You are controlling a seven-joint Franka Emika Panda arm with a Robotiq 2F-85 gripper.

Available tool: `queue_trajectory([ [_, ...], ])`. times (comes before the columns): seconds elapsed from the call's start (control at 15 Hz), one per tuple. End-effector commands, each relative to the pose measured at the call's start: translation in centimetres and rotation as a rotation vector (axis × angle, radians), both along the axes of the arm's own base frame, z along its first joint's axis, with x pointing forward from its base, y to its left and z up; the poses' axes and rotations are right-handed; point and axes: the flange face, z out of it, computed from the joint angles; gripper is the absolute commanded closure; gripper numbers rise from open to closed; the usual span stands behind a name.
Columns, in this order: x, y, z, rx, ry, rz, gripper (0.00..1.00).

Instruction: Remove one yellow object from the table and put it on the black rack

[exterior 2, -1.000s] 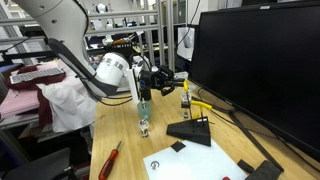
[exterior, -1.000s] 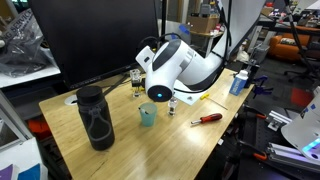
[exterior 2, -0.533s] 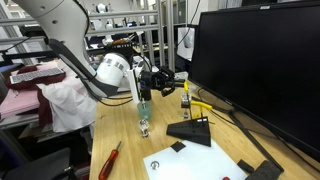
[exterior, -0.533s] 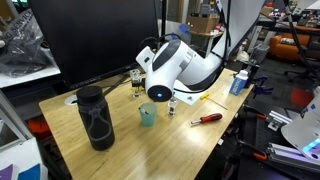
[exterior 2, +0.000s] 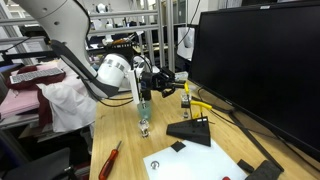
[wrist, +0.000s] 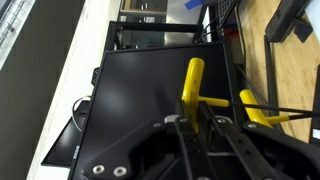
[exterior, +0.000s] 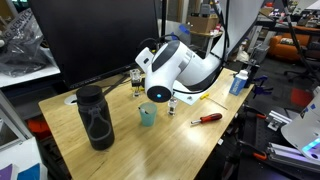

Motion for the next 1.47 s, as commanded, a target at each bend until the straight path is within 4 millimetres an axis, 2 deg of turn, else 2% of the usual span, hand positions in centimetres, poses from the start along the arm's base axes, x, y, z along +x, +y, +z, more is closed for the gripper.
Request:
queue_trajectory([
  [0.0,0.9,-0.3,-2.0,-0.009,0.062,0.014,0.96],
  [0.13,1.2,-0.4,-2.9,-0.019,0.073,0.018,0.96],
  [0.27,1.6,-0.2,-2.9,-0.021,0.082,0.023,0.96],
  [0.33,1.7,-0.2,-2.9,-0.015,0.084,0.021,0.82],
  [0.4,1.7,-0.1,-2.9,-0.012,0.085,0.022,0.57],
  [0.47,1.8,-0.1,-2.8,-0.01,0.081,0.021,0.57],
  [0.6,1.8,-0.2,-2.9,0.007,0.078,0.011,0.48],
  [0.8,1.9,-0.8,-2.9,0.049,0.077,-0.022,0.26],
  [1.0,2.2,-1.6,-1.9,0.09,0.042,-0.063,0.05],
  [1.13,2.2,-2.0,-0.6,0.1,0.027,-0.114,0.0],
  [1.4,1.8,-2.2,2.2,0.166,0.017,-0.207,0.0],
])
